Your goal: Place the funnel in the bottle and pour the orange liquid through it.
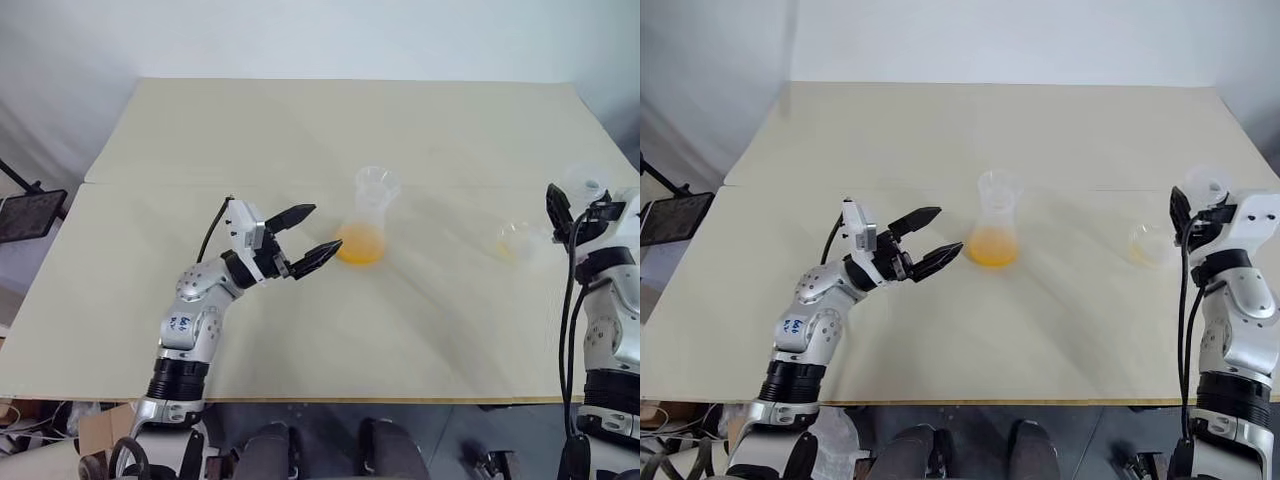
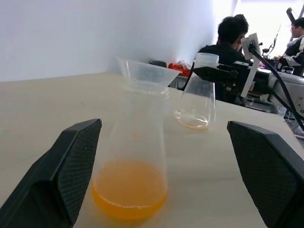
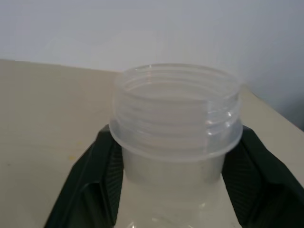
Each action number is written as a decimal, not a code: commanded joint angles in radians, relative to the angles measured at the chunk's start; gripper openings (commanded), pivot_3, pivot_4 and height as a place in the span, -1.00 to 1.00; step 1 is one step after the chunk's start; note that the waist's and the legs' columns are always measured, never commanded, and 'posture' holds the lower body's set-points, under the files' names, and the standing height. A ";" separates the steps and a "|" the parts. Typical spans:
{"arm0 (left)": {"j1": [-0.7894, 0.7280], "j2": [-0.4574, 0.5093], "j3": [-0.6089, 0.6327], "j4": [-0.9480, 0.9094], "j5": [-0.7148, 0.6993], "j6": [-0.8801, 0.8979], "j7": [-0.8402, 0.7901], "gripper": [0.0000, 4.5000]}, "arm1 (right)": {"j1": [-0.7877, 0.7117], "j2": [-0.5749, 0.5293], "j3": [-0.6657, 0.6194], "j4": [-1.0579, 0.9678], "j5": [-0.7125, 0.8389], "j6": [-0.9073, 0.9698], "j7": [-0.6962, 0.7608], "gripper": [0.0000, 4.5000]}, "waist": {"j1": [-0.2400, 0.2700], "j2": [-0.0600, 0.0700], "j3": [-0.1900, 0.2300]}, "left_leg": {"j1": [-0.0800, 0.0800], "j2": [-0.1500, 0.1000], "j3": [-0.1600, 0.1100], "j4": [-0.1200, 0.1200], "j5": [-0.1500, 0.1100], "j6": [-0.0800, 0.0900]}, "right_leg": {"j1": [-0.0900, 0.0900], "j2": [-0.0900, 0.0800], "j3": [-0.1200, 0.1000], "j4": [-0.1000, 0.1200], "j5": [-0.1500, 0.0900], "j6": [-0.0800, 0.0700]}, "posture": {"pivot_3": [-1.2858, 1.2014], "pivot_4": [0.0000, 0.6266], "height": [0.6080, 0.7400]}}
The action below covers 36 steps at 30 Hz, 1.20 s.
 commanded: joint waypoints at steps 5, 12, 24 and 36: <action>-0.015 0.031 0.022 -0.024 -0.023 0.012 -0.015 1.00 | 0.005 0.013 -0.052 0.062 0.044 -0.034 0.020 0.08 | 0.001 0.000 0.000 | 0.000 0.000 0.000 0.000 0.000 0.000 | 0.001 0.000 0.000 0.000 0.000 0.000 | 0.03 -0.52 1.00; -0.026 0.043 0.028 -0.010 -0.023 0.014 -0.028 1.00 | 0.041 0.017 -0.070 0.006 0.066 -0.021 0.000 0.96 | 0.001 0.000 0.000 | 0.000 0.000 0.000 0.000 0.000 0.000 | 0.001 0.000 0.000 0.000 0.000 0.000 | 0.03 -0.52 1.00; -0.011 0.055 0.047 -0.009 -0.020 0.016 -0.020 1.00 | 0.064 -0.029 -0.109 -0.154 0.097 0.071 -0.011 0.98 | 0.002 0.000 0.000 | 0.000 0.000 0.000 0.000 0.000 0.000 | 0.000 0.000 0.001 0.000 0.000 0.000 | 0.03 -0.52 1.00; -0.013 0.057 0.074 -0.006 -0.014 -0.007 -0.017 1.00 | 0.065 -0.113 -0.144 -0.243 0.065 0.067 -0.002 0.98 | 0.003 0.000 0.000 | 0.000 0.000 0.000 0.000 0.000 0.000 | 0.000 0.000 0.001 0.000 0.000 0.000 | 0.03 -0.52 1.00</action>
